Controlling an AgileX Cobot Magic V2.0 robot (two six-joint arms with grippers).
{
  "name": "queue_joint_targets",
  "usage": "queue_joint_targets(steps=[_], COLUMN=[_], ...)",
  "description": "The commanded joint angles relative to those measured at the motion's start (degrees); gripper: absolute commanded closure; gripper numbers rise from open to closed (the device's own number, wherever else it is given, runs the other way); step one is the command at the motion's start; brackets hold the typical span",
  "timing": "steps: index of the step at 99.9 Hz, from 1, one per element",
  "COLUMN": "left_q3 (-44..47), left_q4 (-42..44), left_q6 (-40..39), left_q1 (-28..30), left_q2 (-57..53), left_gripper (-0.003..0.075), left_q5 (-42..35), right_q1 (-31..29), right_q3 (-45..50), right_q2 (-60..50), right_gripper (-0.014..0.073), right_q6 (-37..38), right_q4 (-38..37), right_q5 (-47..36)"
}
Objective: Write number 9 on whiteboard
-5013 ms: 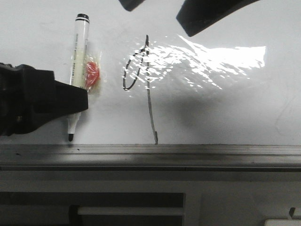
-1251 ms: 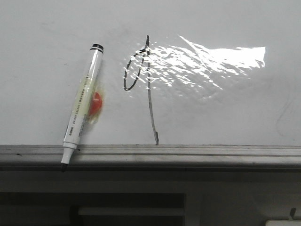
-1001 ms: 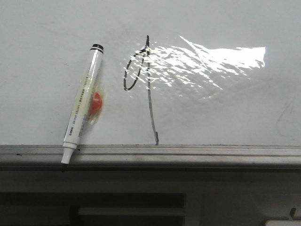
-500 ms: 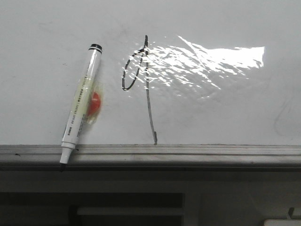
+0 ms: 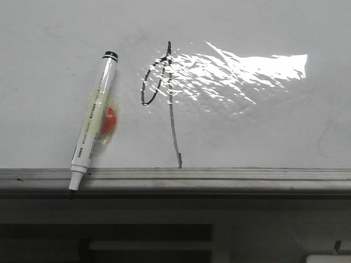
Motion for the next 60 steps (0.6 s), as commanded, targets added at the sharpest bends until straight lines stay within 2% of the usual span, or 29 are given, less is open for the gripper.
queue_joint_targets(steps=[1, 23, 37, 60], left_q3=[1.1, 1.1, 1.1, 1.1], left_q4=[-0.5, -0.5, -0.5, -0.5], left_q6=[-0.2, -0.2, -0.2, -0.2], left_q1=[0.1, 0.1, 0.1, 0.1], left_q2=[-1.7, -1.7, -1.7, -1.7], left_gripper=[0.0741, 0.0741, 0.0741, 0.0741], left_q5=[-2.8, -2.8, -2.8, -2.8], right_q1=[-3.2, -5.4, -5.4, -5.4], right_q3=[1.4, 1.4, 1.4, 1.4], right_q2=[-0.9, -0.9, -0.9, -0.9], right_gripper=[0.0654, 0.0654, 0.0654, 0.0654], right_q6=[0.4, -0.6, -0.6, -0.7], right_q4=[-1.1, -0.5, 0.2, 0.2], right_q5=[2.3, 20.2, 27.3, 27.1])
